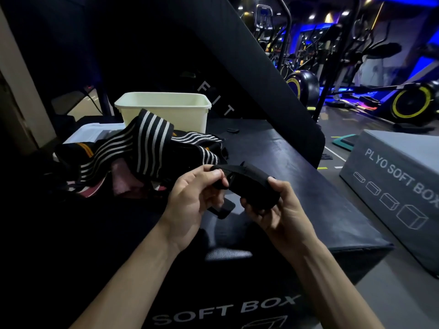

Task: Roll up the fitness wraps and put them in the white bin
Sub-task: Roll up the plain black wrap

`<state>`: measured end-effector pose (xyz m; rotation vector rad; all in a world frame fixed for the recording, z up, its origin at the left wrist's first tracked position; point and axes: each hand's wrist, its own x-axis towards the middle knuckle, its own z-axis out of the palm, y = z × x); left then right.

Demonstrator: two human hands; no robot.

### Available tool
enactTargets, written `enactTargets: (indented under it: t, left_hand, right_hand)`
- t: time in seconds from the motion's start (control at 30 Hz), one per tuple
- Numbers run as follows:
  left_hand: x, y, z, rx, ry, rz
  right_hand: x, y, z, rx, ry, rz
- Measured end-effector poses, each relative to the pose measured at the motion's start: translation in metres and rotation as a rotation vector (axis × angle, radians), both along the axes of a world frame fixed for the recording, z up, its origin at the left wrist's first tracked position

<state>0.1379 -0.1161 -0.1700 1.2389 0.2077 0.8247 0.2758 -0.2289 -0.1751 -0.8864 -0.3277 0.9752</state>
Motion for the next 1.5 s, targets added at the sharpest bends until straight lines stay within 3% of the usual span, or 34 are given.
enactTargets:
  t: [0.3, 0.6, 0.8, 1.03, 1.2, 1.4, 1.5]
  left_hand:
    - [0.02, -0.015, -0.016, -0.137, 0.138, 0.18]
    - [0.026, -0.008, -0.025, -0.167, 0.147, 0.068]
    - [0.018, 0.008, -0.026, 0.017, 0.225, -0.001]
    - [0.008, 0.011, -0.007, 0.479, 0.106, 0.057]
    - [0.004, 0.016, 0.001, 0.516, 0.075, 0.001]
    - [0.004, 0.027, 0.007, 0.478, 0.285, -0.129]
    - [0.007, 0.032, 0.006, 0.438, 0.337, -0.104]
  right_hand:
    - [-0.006, 0.002, 0.002, 0.104, 0.107, 0.037]
    - [-0.003, -0.004, 0.003, -0.01, 0.077, 0.195]
    - [0.007, -0.011, -0.002, -0.052, 0.021, 0.425]
    - [0.014, -0.014, 0.003, -0.258, -0.114, 0.531]
    - [0.008, -0.013, 0.004, -0.349, -0.26, 0.624]
    - [0.0, -0.012, 0.012, -0.494, -0.515, 0.488]
    - [0.004, -0.011, 0.013, -0.471, -0.539, 0.423]
